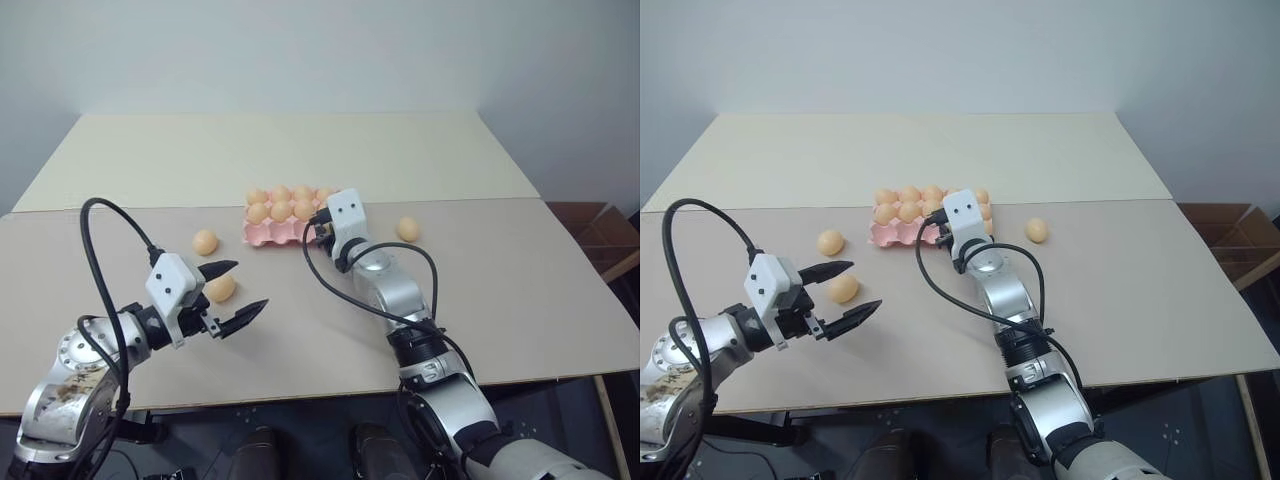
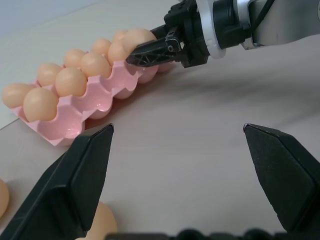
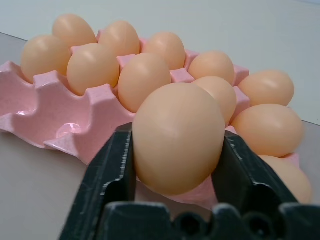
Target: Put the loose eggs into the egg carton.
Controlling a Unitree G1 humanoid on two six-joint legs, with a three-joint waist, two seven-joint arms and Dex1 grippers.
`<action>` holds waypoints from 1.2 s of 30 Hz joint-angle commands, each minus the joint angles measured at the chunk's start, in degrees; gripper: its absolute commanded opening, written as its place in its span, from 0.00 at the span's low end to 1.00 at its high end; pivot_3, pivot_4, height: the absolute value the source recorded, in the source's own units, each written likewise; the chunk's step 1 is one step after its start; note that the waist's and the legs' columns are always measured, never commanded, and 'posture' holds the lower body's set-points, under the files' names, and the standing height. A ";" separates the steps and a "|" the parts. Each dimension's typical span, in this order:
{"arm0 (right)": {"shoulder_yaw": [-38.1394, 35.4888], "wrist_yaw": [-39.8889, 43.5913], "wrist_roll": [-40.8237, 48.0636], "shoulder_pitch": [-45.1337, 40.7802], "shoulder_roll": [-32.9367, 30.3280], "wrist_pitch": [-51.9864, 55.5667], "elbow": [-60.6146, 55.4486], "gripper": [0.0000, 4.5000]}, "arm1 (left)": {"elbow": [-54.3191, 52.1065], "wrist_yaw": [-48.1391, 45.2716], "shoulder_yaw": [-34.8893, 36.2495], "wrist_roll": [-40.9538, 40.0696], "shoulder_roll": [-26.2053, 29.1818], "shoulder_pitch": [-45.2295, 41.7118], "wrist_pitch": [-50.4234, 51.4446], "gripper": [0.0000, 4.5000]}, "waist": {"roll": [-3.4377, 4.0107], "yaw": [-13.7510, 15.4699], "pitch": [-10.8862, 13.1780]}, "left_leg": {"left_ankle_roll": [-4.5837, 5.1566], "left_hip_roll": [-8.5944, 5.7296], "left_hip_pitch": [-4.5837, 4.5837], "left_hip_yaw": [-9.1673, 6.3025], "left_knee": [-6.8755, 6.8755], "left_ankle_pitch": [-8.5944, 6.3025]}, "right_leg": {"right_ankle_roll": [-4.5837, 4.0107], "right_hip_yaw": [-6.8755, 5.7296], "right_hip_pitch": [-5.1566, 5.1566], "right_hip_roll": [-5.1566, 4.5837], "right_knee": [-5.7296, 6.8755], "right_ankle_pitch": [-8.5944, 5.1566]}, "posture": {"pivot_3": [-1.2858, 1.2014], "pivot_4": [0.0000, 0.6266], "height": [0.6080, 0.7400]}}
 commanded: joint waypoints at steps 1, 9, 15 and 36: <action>-1.10 -0.83 -0.28 -1.90 0.31 -2.59 -0.31 0.82 | -1.88 0.63 -0.13 0.15 -0.28 -0.69 -1.16 1.00 | 0.00 -0.02 0.00 | 0.00 0.00 0.00 0.00 0.00 0.00 | 0.00 0.00 0.00 0.00 0.00 0.00 | 0.52 0.24 1.00; -2.04 2.06 4.35 3.10 0.83 1.57 -16.33 0.96 | -2.87 1.92 0.76 -0.58 -1.52 0.68 -1.08 1.00 | 0.01 0.04 0.00 | 0.00 0.01 -0.02 -0.02 -0.01 0.00 | 0.00 0.00 -0.02 -0.01 0.00 0.00 | 0.52 0.24 1.00; 0.38 5.86 5.11 17.98 -3.60 -1.39 -37.10 0.96 | -5.96 5.27 1.38 -2.43 -4.27 3.32 0.94 1.00 | -0.01 0.43 0.00 | -0.01 -0.02 -0.06 -0.09 -0.08 -0.01 | 0.05 -0.02 -0.01 -0.09 -0.05 0.01 | 0.52 0.24 1.00; -4.86 11.99 12.77 53.88 -13.60 -9.53 -59.02 0.96 | -5.90 -0.03 -2.33 -2.49 -2.37 4.18 -1.97 1.00 | -0.03 0.65 0.01 | -0.06 -0.01 0.11 0.01 -0.09 0.05 | 0.02 0.04 0.09 -0.01 -0.10 0.00 | 0.52 0.24 1.00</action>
